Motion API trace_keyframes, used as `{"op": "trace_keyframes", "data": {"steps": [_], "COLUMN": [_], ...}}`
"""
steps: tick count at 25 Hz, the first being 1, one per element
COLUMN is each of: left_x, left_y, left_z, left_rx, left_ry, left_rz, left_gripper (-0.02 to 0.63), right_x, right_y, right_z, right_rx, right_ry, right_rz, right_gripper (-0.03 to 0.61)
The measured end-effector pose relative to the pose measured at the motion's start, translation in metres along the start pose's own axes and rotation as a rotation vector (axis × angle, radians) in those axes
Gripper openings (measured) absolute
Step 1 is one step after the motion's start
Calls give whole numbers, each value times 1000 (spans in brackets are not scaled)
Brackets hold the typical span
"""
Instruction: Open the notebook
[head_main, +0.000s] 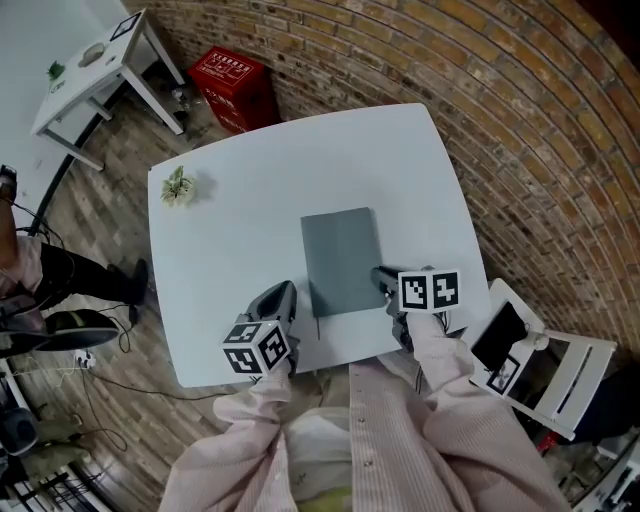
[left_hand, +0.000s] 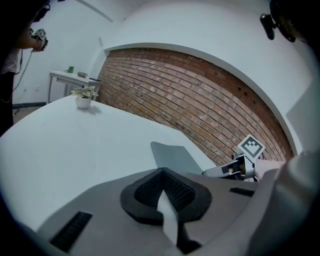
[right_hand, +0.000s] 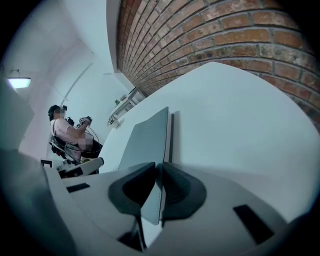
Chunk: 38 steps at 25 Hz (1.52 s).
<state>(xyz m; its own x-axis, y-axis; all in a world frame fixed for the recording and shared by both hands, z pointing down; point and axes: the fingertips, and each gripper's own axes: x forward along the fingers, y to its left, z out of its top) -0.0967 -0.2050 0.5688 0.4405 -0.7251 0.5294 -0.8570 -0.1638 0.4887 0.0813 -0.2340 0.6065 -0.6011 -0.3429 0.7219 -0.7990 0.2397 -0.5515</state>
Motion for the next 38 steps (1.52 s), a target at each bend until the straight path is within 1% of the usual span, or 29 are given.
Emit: {"op": "trace_keyframes", "data": {"steps": [2,4,6,9,15,27,32,35,38], "left_x": [-4,-9,-13,-21,-37,-66,-82,-93,-102], "left_y": [1,2,2,8,22,36,42,49,58], "left_z": [3,6,11,18,24,35,38,42,46], "left_rx": [28,70,93,97,94,112,111,119,122], "left_ry": [-1,-3,-10,-26,-45,-79,-92,-106,-123], "left_rz": [-6,-11,-19,-26,-33,-100,-135,-139,-130], "left_gripper": [-6,-6,-6,-6,-6,-6,-6,-6,-6], "right_x": [-4,-7,-11,-18,-30,-42,-42,-42,-39], "right_y": [3,7,12,21,45,95,118,129,141], "right_z": [2,4,6,11,19,31,34,35,37], "right_rx": [23,30,31,30,59,-6,-54,-90,-116], "right_ry": [-18,-32,-43,-64,-111,-203,-228,-245,-263], "right_rz": [9,12,11,15,64,19,-19,-46,-49], "right_gripper": [46,41,38,35,31,31,31,31,31]}}
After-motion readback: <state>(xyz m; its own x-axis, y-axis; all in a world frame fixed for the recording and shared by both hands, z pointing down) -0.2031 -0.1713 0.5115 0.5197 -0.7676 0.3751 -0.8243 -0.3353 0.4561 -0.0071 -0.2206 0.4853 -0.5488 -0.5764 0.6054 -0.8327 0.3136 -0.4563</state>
